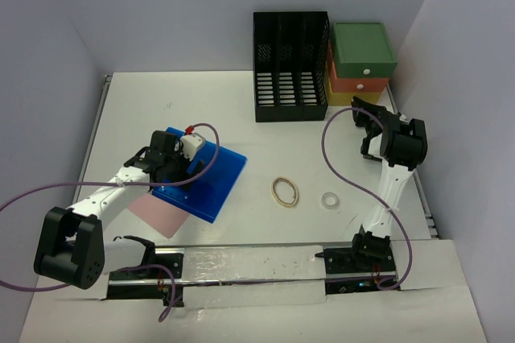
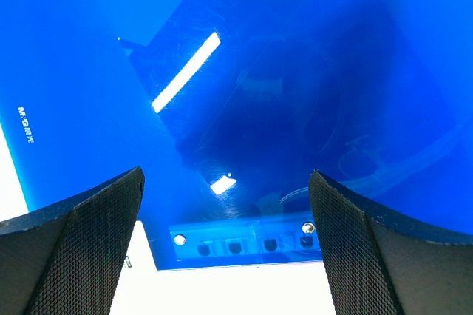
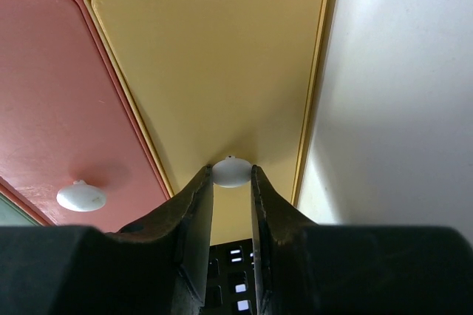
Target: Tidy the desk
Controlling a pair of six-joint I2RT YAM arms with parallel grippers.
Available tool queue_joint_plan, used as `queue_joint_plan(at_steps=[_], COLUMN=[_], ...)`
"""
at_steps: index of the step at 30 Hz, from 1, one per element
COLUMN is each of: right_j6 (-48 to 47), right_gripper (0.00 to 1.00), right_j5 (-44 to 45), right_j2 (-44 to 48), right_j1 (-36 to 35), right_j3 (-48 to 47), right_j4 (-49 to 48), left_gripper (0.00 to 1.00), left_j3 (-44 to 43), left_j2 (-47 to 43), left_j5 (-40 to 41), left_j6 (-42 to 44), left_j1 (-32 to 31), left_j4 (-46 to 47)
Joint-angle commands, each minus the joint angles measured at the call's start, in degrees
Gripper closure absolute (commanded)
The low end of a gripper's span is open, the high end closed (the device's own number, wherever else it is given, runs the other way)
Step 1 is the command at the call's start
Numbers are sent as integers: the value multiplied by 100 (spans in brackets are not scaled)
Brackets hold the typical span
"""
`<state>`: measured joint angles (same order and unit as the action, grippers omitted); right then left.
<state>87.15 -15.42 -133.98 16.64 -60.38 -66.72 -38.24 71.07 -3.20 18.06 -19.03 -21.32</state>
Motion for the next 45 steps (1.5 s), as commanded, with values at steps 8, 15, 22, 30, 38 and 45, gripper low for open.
queue_joint_plan(at_steps=[8, 15, 22, 30, 38, 45], right_j6=[2, 195, 132, -292, -508, -842], right_gripper=[100, 100, 100, 100, 91, 37], right_j5=[268, 292, 161, -105, -451, -634], right_j2=[284, 866, 1372, 2074, 2354, 2930], right_j1=[-144, -122, -40, 298, 427, 427], right_j3=[244, 922, 1639, 2786, 3332, 3582], right_j4=[79, 30, 19, -96, -87, 179], left_gripper=[1, 1, 1, 1, 1, 1], left_j3=[-61, -61, -43, -43, -43, -23], left_j2=[-49, -188, -325, -544, -701, -975], left_j5=[57, 37, 39, 4, 4, 107], left_j6=[-49, -49, -40, -31, -28, 18], left_j1=[4, 4, 4, 4, 4, 4], left_j4=[181, 172, 169, 146, 118, 43])
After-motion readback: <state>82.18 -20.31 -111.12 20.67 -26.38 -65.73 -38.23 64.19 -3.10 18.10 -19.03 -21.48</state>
